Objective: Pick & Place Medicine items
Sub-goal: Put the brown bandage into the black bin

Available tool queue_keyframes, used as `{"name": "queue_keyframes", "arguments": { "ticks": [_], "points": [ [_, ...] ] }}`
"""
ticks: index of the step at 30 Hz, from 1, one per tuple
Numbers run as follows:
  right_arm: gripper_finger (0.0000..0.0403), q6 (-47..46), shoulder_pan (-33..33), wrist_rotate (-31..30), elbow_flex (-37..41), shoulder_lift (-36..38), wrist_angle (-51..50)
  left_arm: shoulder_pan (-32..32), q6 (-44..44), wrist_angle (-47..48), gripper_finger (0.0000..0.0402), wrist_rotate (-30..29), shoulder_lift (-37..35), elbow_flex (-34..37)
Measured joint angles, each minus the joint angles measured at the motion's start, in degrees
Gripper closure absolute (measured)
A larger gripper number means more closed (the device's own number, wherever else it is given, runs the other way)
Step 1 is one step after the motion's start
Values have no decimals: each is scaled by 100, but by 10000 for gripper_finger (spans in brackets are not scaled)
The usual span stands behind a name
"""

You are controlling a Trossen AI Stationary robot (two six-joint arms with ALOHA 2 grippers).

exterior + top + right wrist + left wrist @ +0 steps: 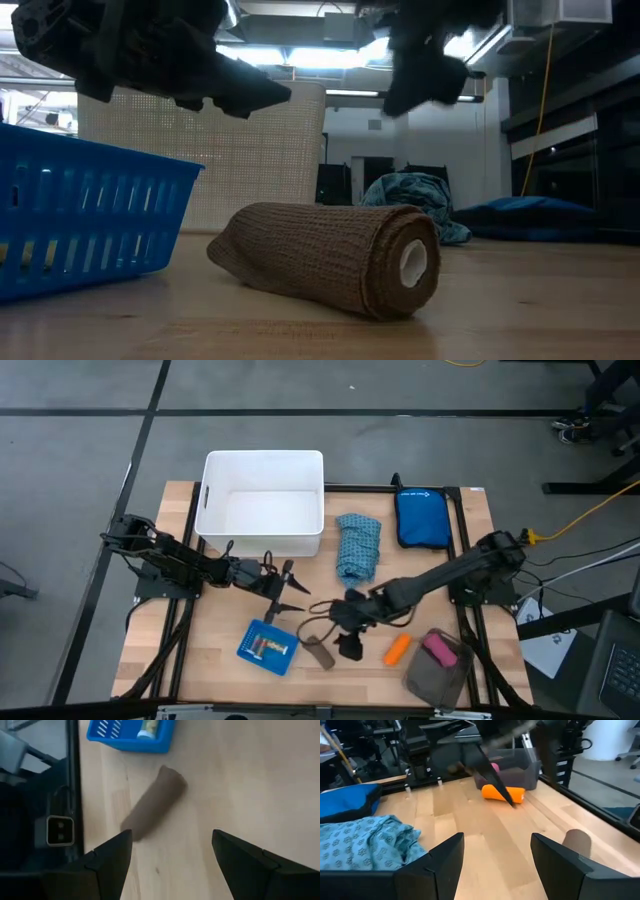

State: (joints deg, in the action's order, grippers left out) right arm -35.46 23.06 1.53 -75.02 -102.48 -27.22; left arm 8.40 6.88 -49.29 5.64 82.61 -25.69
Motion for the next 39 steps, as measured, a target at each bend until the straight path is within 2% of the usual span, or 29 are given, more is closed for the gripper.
{"name": "queue_keyframes", "arguments": {
  "ticks": [5,9,13,14,19,23,26,30,32,36,39],
  "points": [
    [128,-212,-131,529,0,-463,631,0,23,75,176,-116,0,0],
    [128,-449,-213,612,1,-599,626,-30,3,183,176,23,0,0],
    [128,-638,-230,262,0,-594,660,-270,-48,426,176,1264,0,0],
    [128,-713,-226,185,-2,-594,646,-315,-119,459,176,1356,0,0],
    [128,-1302,-198,-241,-150,-593,669,-365,-98,812,176,1330,0,2],
    [128,-1857,-123,-620,-255,-593,656,-108,-86,803,176,1283,-33,4],
    [128,-2122,-49,-838,-316,-605,638,189,-259,578,176,594,-33,4],
    [128,-2264,-34,-951,-402,-621,533,681,-274,560,176,-1196,-45,4],
    [128,-2274,-38,-971,-407,-621,533,985,-102,744,176,-1743,-118,7],
    [128,-2425,-32,-991,-407,-621,533,1550,29,942,176,-2063,-591,9],
    [128,-2543,-11,-1039,-407,-621,520,1765,124,1383,176,-2069,-1299,9]
  ]
}}
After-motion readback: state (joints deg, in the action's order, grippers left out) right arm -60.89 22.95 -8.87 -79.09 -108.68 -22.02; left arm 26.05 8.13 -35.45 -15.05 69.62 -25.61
